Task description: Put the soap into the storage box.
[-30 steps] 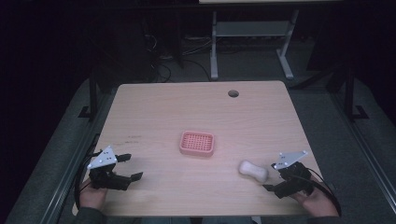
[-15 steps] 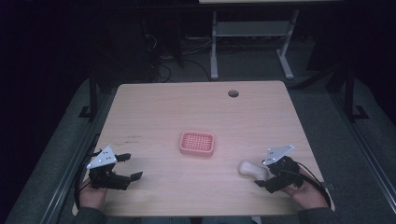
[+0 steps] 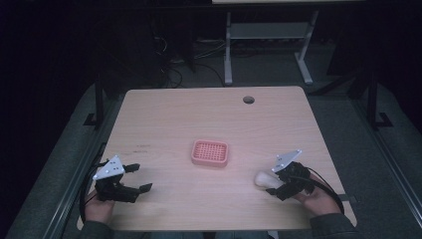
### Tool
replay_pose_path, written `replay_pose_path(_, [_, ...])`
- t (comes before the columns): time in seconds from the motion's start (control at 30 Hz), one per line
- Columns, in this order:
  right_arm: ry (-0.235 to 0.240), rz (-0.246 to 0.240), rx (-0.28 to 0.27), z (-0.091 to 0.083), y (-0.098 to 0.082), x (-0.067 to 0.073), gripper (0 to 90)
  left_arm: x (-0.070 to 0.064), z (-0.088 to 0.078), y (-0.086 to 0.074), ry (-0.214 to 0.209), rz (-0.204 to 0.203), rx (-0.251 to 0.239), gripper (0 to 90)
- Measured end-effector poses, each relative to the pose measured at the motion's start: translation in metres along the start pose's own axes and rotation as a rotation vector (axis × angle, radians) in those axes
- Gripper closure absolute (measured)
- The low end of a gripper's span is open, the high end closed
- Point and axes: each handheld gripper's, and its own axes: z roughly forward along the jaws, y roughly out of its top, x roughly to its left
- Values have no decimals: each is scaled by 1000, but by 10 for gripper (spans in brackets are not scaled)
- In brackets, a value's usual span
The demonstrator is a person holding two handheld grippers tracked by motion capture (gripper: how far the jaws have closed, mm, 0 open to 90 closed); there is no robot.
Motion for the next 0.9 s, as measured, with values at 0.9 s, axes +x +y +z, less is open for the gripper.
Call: replay_pose_path(0.9, [11,-42,85,17,6,-5,454,1,0,0,-1,-6,-6,148])
